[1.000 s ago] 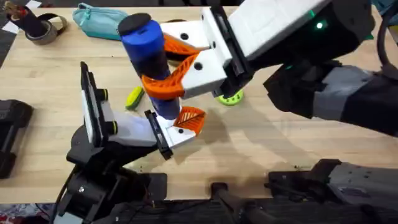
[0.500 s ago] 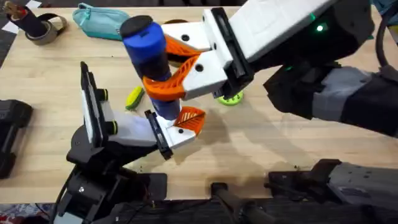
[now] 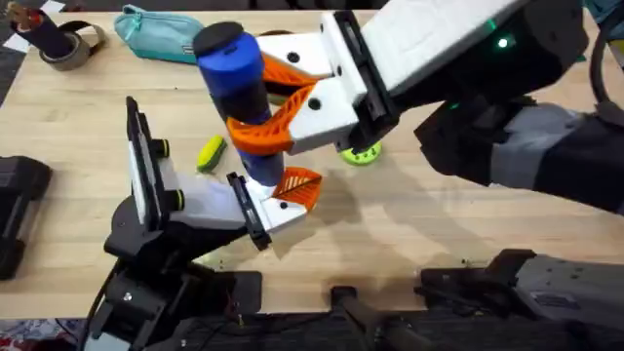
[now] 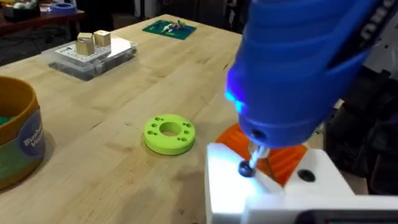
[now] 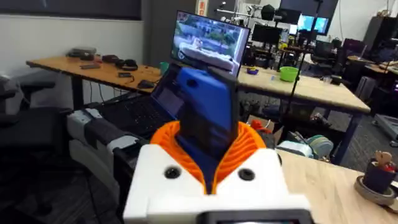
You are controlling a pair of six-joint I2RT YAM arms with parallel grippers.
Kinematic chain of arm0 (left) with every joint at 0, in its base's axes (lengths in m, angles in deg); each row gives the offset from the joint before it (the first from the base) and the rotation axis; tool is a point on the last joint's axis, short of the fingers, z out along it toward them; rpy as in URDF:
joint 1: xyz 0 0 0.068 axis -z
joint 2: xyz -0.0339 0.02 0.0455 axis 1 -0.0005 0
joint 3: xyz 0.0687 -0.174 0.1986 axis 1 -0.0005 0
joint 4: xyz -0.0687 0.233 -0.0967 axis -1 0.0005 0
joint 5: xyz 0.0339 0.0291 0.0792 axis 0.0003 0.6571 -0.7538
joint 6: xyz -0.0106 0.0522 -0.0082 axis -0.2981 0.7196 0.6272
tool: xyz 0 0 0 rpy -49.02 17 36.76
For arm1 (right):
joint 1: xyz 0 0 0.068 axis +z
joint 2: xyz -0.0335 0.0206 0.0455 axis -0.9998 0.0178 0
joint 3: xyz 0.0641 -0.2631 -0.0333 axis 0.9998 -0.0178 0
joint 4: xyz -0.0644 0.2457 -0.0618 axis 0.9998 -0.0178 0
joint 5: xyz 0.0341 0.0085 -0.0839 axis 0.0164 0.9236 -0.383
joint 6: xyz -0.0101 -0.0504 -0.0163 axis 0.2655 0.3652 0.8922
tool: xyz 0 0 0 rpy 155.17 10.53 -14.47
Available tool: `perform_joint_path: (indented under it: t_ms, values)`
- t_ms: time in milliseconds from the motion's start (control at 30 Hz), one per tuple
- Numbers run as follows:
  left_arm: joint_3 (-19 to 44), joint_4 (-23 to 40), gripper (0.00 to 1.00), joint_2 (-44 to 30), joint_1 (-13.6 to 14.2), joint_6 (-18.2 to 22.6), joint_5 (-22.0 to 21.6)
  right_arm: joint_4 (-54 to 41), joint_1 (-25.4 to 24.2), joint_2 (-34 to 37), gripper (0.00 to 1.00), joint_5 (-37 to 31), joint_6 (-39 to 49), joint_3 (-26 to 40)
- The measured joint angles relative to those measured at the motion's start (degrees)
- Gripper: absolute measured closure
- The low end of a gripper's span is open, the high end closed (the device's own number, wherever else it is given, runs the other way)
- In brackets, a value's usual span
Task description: Pick up the gripper from the table and insert it into the empty holder that is missing its gripper. Then pick up a screw, insert it into the mounting hole, and use the screwdriver to tighten it. Finally, clean up the table by picking up the vegetable and placing it into the bucket.
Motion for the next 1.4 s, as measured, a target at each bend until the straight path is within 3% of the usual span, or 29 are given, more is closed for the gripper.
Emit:
perform_joint_path:
  t_ms: [1400]
  values:
    - [0.0, 0.0, 0.989, 0.0, 0.0, 0.0, 0.0, 0.2, -0.3, 0.0, 0.968, 0.0, 1.2, -0.7]
